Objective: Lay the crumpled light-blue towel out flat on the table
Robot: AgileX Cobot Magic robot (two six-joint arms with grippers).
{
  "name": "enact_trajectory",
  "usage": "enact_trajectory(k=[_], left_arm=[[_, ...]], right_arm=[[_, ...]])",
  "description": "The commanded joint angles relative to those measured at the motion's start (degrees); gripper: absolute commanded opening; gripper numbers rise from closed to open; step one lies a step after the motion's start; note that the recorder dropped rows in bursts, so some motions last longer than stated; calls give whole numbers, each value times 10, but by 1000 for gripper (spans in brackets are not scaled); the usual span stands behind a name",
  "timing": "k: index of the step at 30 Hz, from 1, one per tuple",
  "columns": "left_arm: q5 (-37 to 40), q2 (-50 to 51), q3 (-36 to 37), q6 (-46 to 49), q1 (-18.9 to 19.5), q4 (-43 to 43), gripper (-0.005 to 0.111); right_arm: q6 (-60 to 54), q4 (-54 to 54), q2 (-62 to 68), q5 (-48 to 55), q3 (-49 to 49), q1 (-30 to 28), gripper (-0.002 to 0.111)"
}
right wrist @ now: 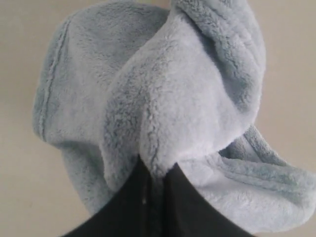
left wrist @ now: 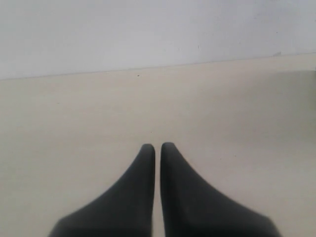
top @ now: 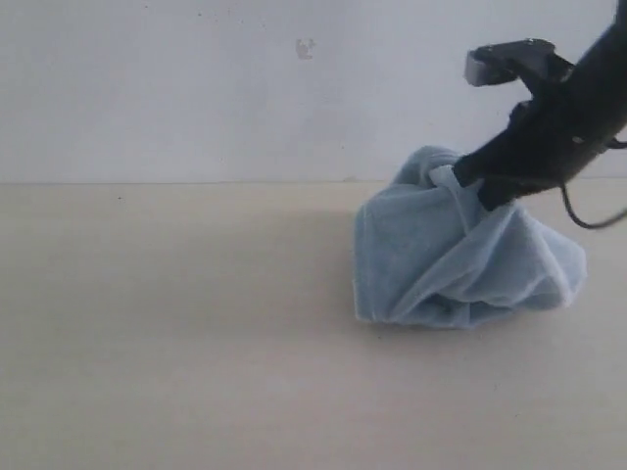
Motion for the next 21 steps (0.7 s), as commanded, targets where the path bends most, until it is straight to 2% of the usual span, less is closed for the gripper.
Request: enact_trajectory(k=[1,3,5,6,9,10,11,12,16,19,21], left_arm=[[-7,-1,2,-6,-2,-6,4],[-7,-1,2,-6,-2,-6,4],[-7,-1,2,-6,-2,-6,4],[-7,-1,2,-6,-2,-6,4],[-7,-1,2,-6,-2,-6,4],[-7,-1,2,-6,-2,-6,4],[-7,-1,2,-6,-2,-6,4],[-7,-1,2,-6,-2,-6,4],[-7,-1,2,-6,-2,-6,4],[-7,-1,2,-6,-2,-6,4],[-7,-1,2,-6,-2,-6,4]], right_arm=[[-36,-3,-115,-8,173,-1,0],[-47,4,-142,16,224,-1,4],[-48,20,-158,9,260,-1,16],[-49,31,-165,3,271,-1,26],[-52,51,-178,-17,278,-1,68],[-52,54,-182,-31,278,-1,79],[-50,55,-188,-44,278,-1,82],[-51,55,-192,-52,278,-1,80],[-45,55,-201,-67,278,-1,68],[-44,53,-201,-84,278,-1,68],[-44,22,-201,-138,278,-1,68]])
